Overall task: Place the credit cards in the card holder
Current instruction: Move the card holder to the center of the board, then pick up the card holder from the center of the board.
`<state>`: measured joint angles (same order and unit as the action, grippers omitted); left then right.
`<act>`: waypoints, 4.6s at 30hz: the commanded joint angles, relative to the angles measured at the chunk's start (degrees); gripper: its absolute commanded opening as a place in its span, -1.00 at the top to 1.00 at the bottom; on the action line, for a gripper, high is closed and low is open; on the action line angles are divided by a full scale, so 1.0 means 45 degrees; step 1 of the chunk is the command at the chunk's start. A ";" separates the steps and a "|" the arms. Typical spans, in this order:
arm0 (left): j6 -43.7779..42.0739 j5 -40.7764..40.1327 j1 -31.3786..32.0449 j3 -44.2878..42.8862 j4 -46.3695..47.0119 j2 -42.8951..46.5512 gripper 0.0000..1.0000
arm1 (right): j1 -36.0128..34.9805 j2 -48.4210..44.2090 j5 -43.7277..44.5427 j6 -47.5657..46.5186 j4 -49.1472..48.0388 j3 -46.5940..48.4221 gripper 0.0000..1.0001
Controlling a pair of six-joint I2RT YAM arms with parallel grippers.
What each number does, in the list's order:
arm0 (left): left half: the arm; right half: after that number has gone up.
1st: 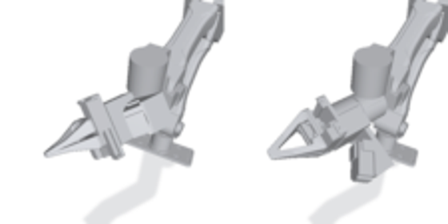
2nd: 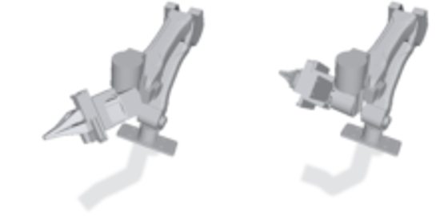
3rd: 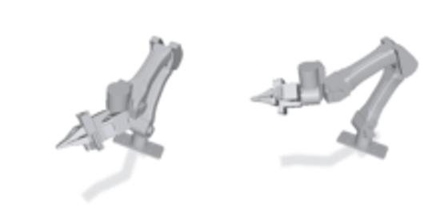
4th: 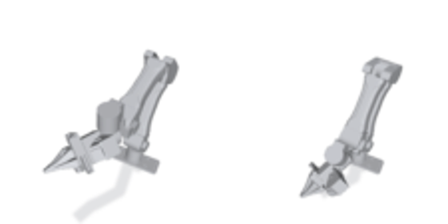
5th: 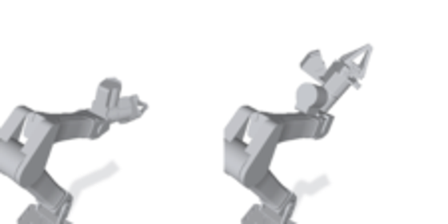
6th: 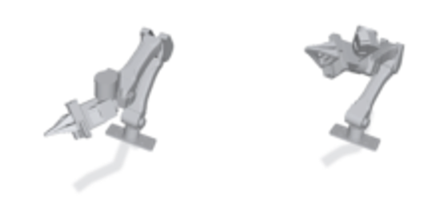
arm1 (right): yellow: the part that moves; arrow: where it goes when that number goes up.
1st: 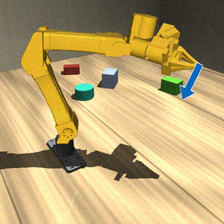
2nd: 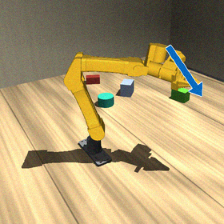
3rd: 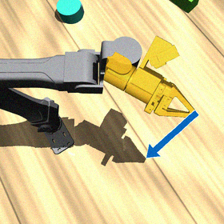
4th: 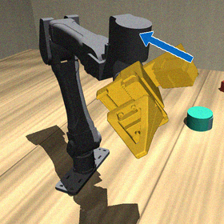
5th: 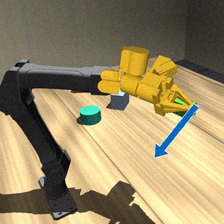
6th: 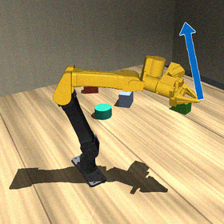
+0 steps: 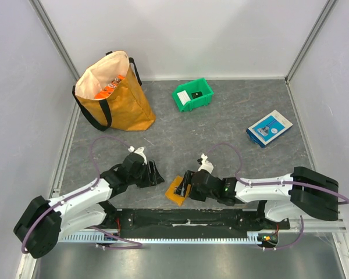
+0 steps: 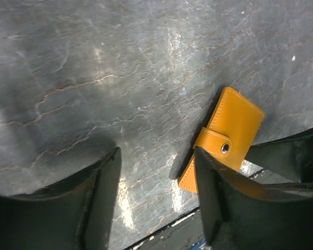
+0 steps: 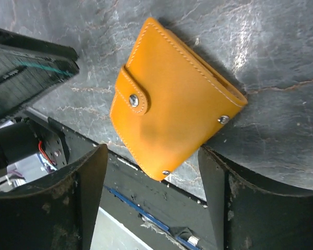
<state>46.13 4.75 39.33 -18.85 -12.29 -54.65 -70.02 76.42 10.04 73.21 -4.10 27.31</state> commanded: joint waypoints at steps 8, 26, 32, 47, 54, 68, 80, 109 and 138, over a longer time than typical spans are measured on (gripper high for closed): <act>0.0237 0.1268 0.0771 -0.0185 0.2614 -0.2522 0.74 | 0.1046 -0.0147 0.1265 -0.1657 -0.0533 0.0591 0.19; 0.0784 0.0604 0.1045 -0.0265 0.2986 -0.1764 0.14 | 0.1693 -0.2041 0.1090 -0.1504 0.1009 -0.0696 -0.34; 0.0745 0.1715 0.1259 0.0322 0.4430 -0.1409 -0.06 | 0.1693 -0.0698 -0.0257 -0.0938 -0.2191 -0.1557 -0.33; 0.1175 0.1951 0.2256 0.0264 0.6306 -0.4514 0.97 | 0.1693 0.1475 -0.1295 -0.1462 -0.4794 -0.0699 0.42; 0.1097 0.1329 0.2256 -0.0107 0.5392 -0.3951 0.68 | 0.1828 0.0714 0.0772 -0.4329 -0.0467 0.1271 1.00; 0.0316 -0.2051 0.2256 -0.0752 -0.0058 0.0190 -0.15 | 0.5383 0.5568 -0.5370 -1.7903 0.6569 0.8180 0.78; -0.0113 -0.4181 0.2158 -0.1454 -0.1528 0.1053 -0.61 | 0.6341 0.5250 -0.4987 -1.7118 0.6717 0.9289 -0.46; -0.0859 0.1913 0.0457 -0.1693 0.5251 -0.5574 0.59 | 0.6341 0.3034 -0.4769 -0.8355 -0.0829 0.3517 0.07; -0.2692 0.3334 -0.0244 -0.1846 0.4078 -0.4806 -0.64 | 0.4390 -0.0597 -0.4229 -0.4926 0.0128 0.0767 -0.35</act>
<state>37.82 9.63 38.59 -26.92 0.12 -72.82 -44.51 75.85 -15.38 40.03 -1.93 31.00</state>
